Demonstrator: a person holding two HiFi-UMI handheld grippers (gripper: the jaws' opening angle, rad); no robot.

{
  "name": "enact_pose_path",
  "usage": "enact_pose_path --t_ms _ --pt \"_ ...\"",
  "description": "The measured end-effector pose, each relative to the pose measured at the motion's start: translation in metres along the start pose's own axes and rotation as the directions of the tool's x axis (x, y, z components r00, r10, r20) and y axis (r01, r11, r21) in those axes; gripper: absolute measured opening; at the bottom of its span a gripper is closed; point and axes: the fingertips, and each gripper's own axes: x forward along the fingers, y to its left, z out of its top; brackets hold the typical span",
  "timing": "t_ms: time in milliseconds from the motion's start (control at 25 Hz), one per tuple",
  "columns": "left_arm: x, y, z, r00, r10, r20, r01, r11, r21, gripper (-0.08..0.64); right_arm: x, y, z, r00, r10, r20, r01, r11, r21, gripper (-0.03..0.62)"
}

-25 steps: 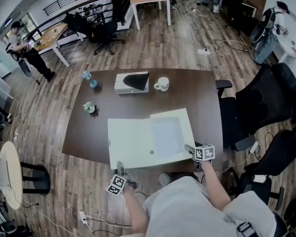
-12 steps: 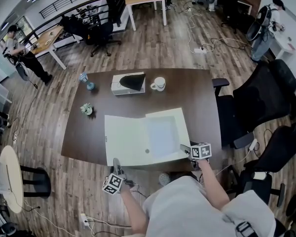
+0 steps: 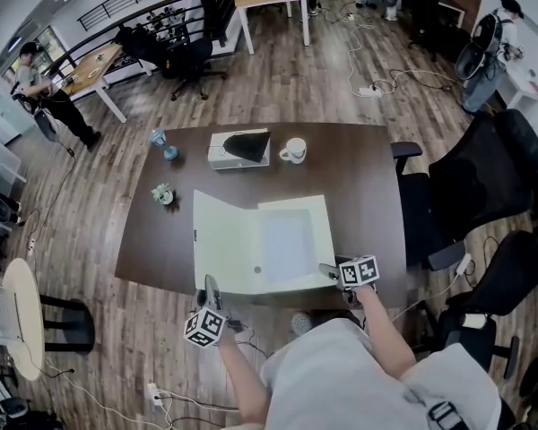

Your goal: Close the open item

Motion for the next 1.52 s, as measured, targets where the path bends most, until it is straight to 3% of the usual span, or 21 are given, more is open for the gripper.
enact_pose_path --t_ms 280,480,880,1200,1520 --pt "0.005 -0.025 0.017 0.999 -0.047 0.000 0.046 0.995 0.084 0.015 0.007 0.018 -0.005 0.997 0.060 -0.057 -0.062 0.998 -0.029 0.270" --pt "0.015 -0.049 0.028 0.994 -0.108 -0.026 0.111 0.977 0.182 0.017 0.015 0.036 -0.007 0.991 0.099 -0.093 -0.106 0.992 -0.066 0.255" --pt "0.024 -0.079 0.026 0.975 -0.193 -0.106 0.217 0.927 0.306 0.017 0.029 0.057 -0.009 0.982 0.127 -0.142 -0.145 0.981 -0.128 0.239" --pt "0.018 -0.101 0.017 0.957 -0.253 -0.140 0.286 0.897 0.336 0.020 0.039 0.079 -0.014 0.973 0.144 -0.183 -0.176 0.969 -0.176 0.237" --pt "0.013 -0.114 0.001 0.939 -0.282 -0.197 0.342 0.836 0.429 0.025 0.050 0.098 -0.023 0.965 0.154 -0.212 -0.201 0.955 -0.218 0.239"
